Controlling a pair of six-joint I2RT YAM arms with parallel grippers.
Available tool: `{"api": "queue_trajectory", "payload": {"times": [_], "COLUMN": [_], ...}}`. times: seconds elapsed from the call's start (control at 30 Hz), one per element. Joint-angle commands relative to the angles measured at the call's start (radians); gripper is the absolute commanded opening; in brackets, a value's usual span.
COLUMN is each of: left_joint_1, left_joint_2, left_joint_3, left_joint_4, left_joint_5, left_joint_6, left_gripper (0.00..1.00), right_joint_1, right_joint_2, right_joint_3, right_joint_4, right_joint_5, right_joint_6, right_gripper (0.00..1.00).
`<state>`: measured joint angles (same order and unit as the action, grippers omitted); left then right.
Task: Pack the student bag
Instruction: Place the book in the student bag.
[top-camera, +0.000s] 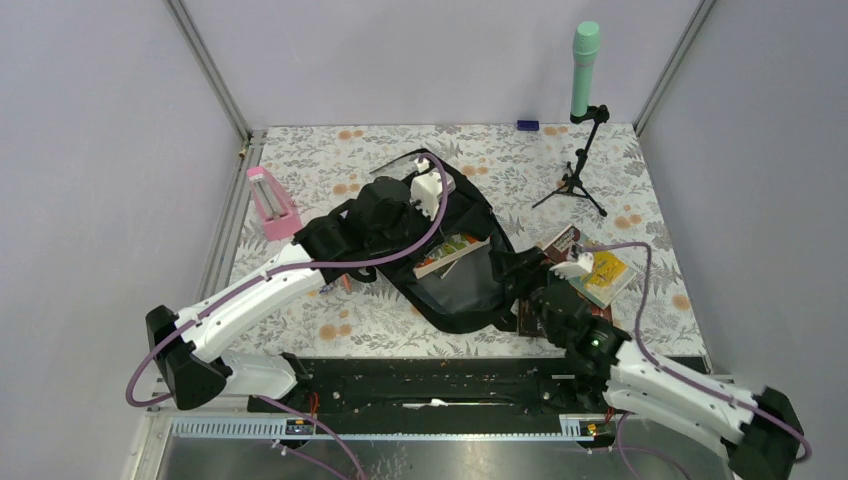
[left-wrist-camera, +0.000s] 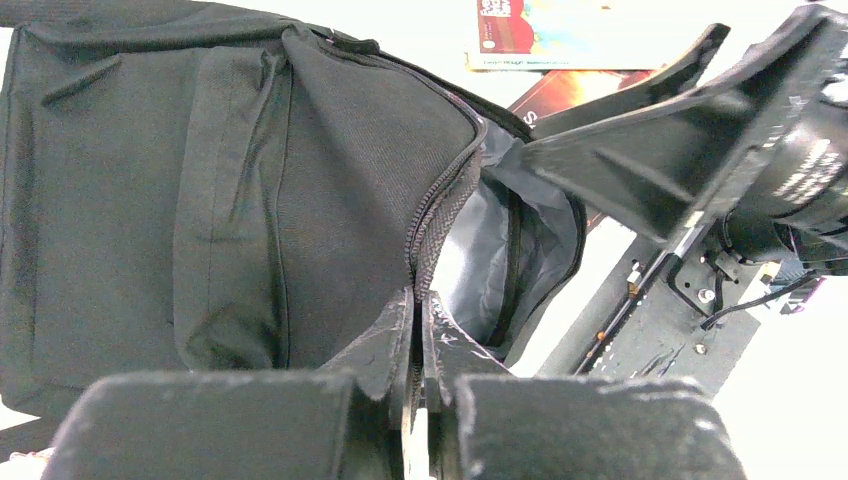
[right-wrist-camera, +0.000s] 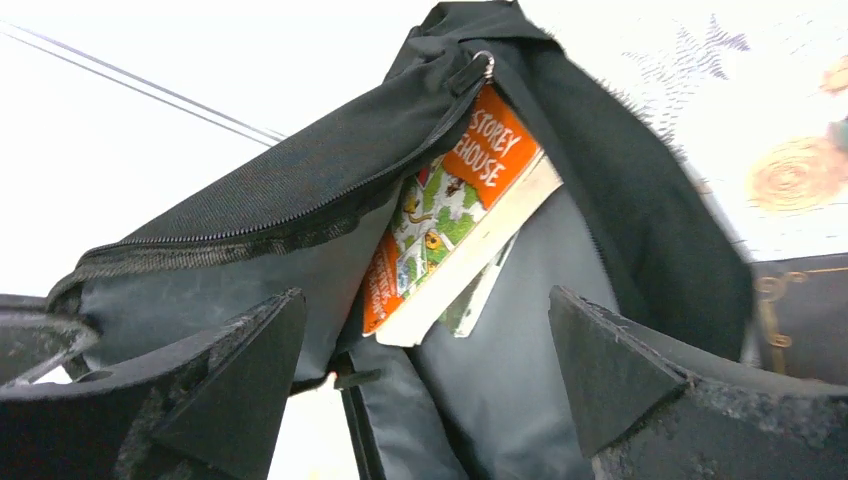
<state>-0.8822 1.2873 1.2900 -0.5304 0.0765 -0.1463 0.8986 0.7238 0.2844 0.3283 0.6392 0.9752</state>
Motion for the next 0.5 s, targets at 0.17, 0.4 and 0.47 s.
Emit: {"api": "queue_trajectory", "payload": {"times": [0.17,0.4,0.47], "left_joint_1": [0.015,0.018,0.019], "left_joint_2": [-0.074,-0.07,-0.064], "left_joint_3": [0.039,0.013,0.014], "left_joint_4": [0.053,0.056,0.058], "left_joint_5": [0.002,0.007,0.018], "left_joint_6": [0.007,0.01,0.004], "left_gripper": [0.0,0.0,0.0], "right_joint_1": [-0.056,-0.325,-0.388], "right_joint_2": [-0.386,-0.341,-0.279], "right_joint_3": [0.111,0.203,0.231], "right_joint_4": [-0.797,-0.927,-0.941], "right_joint_5": [0.162,-0.063,-0.086], "right_joint_6": [-0.189,-0.284,-0.303], "right_gripper": [1.0,1.0,1.0]}}
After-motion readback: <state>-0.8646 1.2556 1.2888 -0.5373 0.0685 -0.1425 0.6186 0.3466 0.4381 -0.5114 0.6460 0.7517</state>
